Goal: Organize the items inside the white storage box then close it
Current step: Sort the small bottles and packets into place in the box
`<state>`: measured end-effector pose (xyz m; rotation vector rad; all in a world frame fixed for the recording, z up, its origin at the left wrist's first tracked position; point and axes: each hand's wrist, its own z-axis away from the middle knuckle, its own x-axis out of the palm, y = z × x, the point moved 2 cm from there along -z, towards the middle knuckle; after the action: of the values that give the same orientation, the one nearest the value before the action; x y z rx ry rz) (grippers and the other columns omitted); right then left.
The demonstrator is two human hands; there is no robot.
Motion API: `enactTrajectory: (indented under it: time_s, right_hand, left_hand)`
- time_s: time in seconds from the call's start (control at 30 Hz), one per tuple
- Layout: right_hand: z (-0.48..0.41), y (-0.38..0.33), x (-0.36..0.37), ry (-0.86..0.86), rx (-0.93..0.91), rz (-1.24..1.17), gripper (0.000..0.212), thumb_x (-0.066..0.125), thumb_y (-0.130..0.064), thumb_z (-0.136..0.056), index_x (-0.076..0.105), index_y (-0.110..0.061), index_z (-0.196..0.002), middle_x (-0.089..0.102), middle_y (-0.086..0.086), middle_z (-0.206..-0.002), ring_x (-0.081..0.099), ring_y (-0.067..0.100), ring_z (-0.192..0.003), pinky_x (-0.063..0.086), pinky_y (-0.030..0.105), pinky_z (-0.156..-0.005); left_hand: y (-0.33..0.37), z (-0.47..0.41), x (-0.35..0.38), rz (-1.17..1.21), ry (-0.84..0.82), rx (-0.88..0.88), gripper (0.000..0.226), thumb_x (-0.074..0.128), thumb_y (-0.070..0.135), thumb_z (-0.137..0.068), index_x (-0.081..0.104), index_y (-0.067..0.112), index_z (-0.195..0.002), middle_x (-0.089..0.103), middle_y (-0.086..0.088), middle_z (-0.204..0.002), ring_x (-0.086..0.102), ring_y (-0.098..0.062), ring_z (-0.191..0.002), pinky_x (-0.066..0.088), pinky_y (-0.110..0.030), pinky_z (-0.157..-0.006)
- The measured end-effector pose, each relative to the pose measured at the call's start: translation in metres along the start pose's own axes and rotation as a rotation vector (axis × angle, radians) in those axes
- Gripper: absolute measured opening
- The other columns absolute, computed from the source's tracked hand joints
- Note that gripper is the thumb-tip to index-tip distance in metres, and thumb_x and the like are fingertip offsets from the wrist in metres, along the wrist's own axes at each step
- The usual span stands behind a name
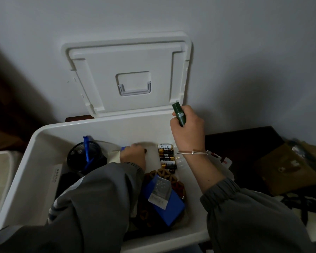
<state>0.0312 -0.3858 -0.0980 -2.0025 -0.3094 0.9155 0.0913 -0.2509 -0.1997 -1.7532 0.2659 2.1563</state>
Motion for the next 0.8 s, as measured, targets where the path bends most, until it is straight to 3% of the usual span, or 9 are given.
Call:
enactTrajectory:
  time_s: [0.07,0.17,0.3,0.43,0.57,0.8]
  right_hand:
    - [0.0,0.0,0.0,0.013,-0.005,0.005,0.004,0.055,-0.006,-0.083,0.057,-0.005,-0.086,0.053,0.01,-0.064,0.047,0.019,-0.054,0.042,0.032,-0.052]
    - [0.0,0.0,0.0,0.015,-0.008,0.016,0.006,0.055,-0.007,-0.083,0.058,-0.006,-0.088,0.054,0.007,-0.065,0.047,0.018,-0.054,0.042,0.029,-0.051]
    - [-0.001,0.0,0.001,0.014,-0.006,0.009,0.006,0.055,-0.006,-0.082,0.058,-0.006,-0.087,0.055,0.008,-0.066,0.048,0.018,-0.055,0.039,0.023,-0.05]
    - [0.0,0.0,0.0,0.019,-0.012,-0.002,0.006,0.054,-0.005,-0.081,0.058,-0.006,-0.087,0.053,0.006,-0.065,0.046,0.016,-0.055,0.036,0.02,-0.05]
    - [0.0,0.001,0.001,0.011,-0.01,0.011,0.005,0.054,-0.006,-0.082,0.057,-0.007,-0.086,0.051,0.003,-0.064,0.043,0.012,-0.053,0.033,0.015,-0.047]
    - [-0.001,0.002,0.001,0.025,0.003,0.048,0.007,0.055,-0.008,-0.082,0.058,-0.006,-0.087,0.058,0.01,-0.069,0.052,0.022,-0.059,0.041,0.028,-0.053]
  left_hand:
    - [0.002,-0.007,0.002,0.159,-0.008,0.079,0.022,0.047,0.019,-0.094,0.059,0.011,-0.11,0.058,-0.008,-0.115,0.059,-0.025,-0.104,0.048,-0.033,-0.084]
    - [0.013,-0.005,-0.013,0.352,-0.062,0.242,0.022,0.051,0.02,-0.093,0.061,0.015,-0.112,0.057,-0.006,-0.113,0.057,-0.022,-0.104,0.047,-0.032,-0.089]
    - [0.036,-0.005,-0.017,0.309,-0.106,0.422,0.023,0.054,0.019,-0.092,0.063,0.013,-0.112,0.058,-0.006,-0.115,0.055,-0.021,-0.106,0.045,-0.03,-0.093]
    - [0.048,-0.007,-0.012,0.295,-0.119,0.405,0.029,0.045,0.012,-0.094,0.061,0.007,-0.118,0.056,-0.013,-0.121,0.054,-0.027,-0.113,0.043,-0.031,-0.097]
    - [0.038,-0.002,-0.01,0.41,-0.08,0.383,0.025,0.053,0.01,-0.089,0.061,0.006,-0.112,0.055,-0.013,-0.119,0.053,-0.025,-0.109,0.041,-0.028,-0.093]
    - [0.002,0.021,-0.031,0.513,-0.201,0.332,0.029,0.065,0.028,-0.085,0.06,0.017,-0.111,0.06,-0.001,-0.115,0.057,-0.015,-0.102,0.046,-0.025,-0.085]
